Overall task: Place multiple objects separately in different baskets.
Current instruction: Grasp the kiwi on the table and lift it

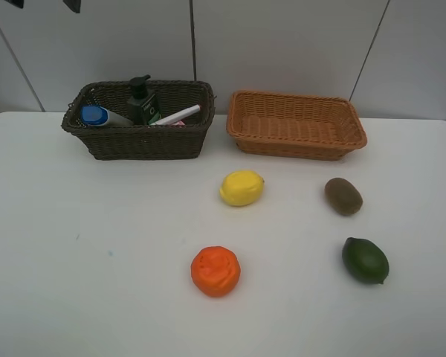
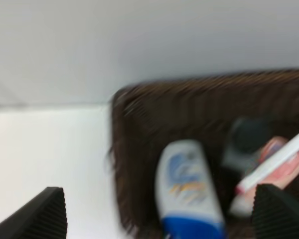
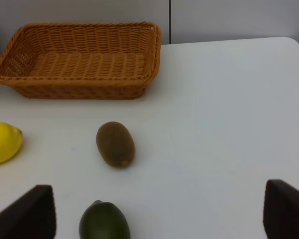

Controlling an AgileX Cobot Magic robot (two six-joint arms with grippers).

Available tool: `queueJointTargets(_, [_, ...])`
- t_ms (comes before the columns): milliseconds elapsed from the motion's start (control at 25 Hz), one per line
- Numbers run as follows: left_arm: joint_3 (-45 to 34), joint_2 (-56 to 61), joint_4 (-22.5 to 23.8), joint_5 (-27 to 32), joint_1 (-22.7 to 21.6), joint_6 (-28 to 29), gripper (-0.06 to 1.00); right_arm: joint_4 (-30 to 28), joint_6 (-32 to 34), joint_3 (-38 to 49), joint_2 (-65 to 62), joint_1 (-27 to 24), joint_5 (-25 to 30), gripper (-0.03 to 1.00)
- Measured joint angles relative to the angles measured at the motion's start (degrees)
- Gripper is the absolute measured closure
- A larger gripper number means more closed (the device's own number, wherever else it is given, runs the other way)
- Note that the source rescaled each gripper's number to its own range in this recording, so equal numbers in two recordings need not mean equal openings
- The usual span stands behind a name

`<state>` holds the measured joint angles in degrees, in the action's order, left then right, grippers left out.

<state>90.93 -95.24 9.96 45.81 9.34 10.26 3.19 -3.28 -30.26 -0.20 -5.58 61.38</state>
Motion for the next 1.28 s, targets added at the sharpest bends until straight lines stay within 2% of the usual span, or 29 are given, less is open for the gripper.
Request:
queueJointTargets(240, [-16.9, 18.8, -1.3, 2.9, 1.0, -1.3, -0.02, 0.0, 0.0, 0.0, 0.0, 0.0, 0.0, 0.01])
queueJointTargets(480, [-37.4, 41.2, -2.6, 4.7, 1.1, -0.6, -0.02, 0.0, 0.0, 0.0, 0.0, 0.0, 0.0, 0.01])
queueJointTargets(640, [-47.9, 57.4, -4.2, 7.9, 1.1, -0.6, -0.02, 0.0, 0.0, 0.0, 0.0, 0.0, 0.0, 0.01])
queueJointTargets(1000, [-60.0, 87.0, -5.4, 11.6, 1.1, -0.7, -0.02, 0.0, 0.0, 0.0, 0.0, 0.0, 0.0, 0.01])
queueJointTargets(1280, [-60.6, 95.6, -8.0, 16.8, 1.1, -6.0, -0.02, 0.0, 0.0, 0.0, 0.0, 0.0, 0.0, 0.01])
